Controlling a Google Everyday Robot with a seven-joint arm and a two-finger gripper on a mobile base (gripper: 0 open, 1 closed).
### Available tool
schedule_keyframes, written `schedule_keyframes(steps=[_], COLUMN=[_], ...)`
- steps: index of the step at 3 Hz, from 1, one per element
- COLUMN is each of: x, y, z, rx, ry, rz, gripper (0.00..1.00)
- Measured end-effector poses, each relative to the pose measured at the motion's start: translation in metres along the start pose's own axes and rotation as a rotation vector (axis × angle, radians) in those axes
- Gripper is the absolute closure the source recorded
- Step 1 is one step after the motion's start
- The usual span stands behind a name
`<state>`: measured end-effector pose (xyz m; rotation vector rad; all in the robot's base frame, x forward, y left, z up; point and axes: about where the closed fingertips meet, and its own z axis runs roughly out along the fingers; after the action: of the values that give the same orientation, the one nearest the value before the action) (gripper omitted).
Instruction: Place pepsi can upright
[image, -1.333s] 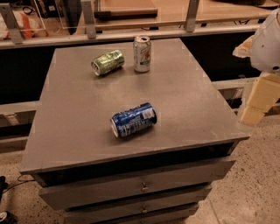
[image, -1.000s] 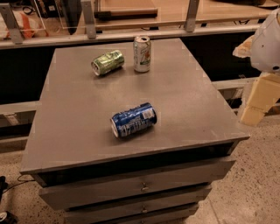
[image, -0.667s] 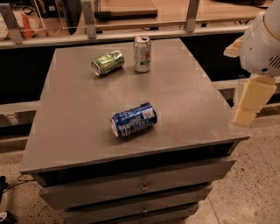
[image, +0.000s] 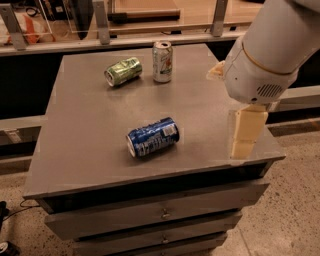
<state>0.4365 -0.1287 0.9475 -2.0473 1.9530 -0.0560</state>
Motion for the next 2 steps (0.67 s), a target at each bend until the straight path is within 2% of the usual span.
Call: schedule_keyframes(steps=[1, 2], x=[0.0, -0.021], y=[0.0, -0.01], z=[-0.002, 0.016], rx=[0.013, -0.008], ry=[0.004, -0.045], rz=[0.015, -0.018], gripper=[0.0, 0.0])
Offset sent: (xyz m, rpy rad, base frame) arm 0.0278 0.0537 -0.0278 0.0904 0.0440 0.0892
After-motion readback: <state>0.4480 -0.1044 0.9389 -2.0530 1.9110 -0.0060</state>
